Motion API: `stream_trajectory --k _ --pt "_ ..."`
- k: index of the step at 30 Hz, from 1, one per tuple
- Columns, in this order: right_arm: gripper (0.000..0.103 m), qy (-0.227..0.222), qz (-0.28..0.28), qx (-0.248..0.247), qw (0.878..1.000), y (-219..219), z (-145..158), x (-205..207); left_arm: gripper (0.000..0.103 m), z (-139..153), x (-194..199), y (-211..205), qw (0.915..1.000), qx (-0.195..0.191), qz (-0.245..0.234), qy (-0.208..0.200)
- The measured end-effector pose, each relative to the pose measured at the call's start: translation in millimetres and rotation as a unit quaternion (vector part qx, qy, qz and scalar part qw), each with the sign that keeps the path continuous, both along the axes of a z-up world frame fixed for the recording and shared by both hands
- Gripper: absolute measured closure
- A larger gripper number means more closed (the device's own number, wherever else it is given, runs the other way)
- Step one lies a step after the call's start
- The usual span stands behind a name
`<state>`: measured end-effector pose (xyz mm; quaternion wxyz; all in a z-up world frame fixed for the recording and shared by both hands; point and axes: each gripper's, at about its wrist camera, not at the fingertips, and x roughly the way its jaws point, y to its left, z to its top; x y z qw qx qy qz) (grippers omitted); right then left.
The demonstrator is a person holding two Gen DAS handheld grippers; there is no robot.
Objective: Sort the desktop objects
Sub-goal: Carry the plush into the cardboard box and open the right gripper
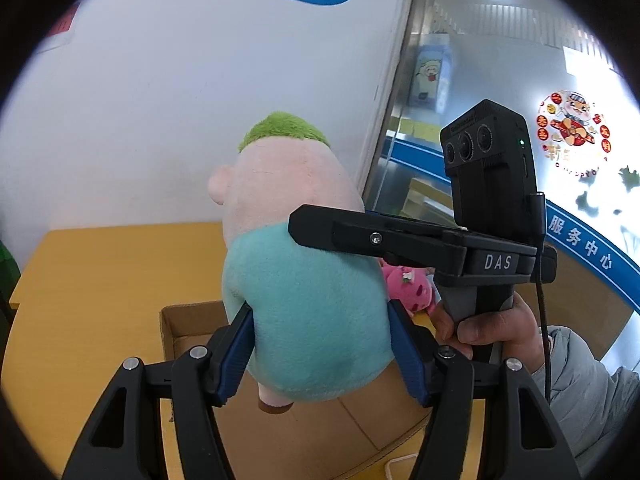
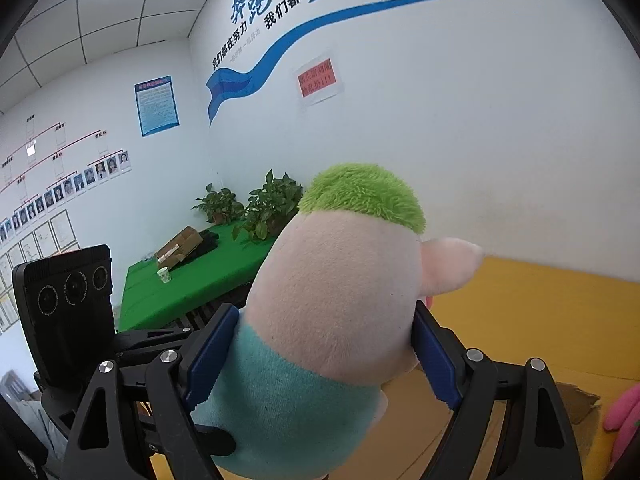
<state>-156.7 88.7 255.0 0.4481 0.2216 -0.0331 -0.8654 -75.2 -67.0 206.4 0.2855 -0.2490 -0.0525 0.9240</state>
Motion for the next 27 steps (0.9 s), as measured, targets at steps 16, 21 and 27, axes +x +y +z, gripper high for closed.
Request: stream_trajectory --k 16,21,27 --pt "0.024 -0.207 0.013 -0.018 0.978 -55 -198 -165 0.040 -145 -107 -45 0.9758 0.023 0.051 -0.212" --pt "0.024 -0.259 -0.003 0.004 0.966 -70 -235 -178 0.040 -164 -110 -62 0.9647 0.030 0.069 -0.252" --pt "0.022 -0.302 -0.017 0.006 0.953 -77 -263 -190 0.039 -173 -116 -76 0.9570 0.020 0.091 -0.275"
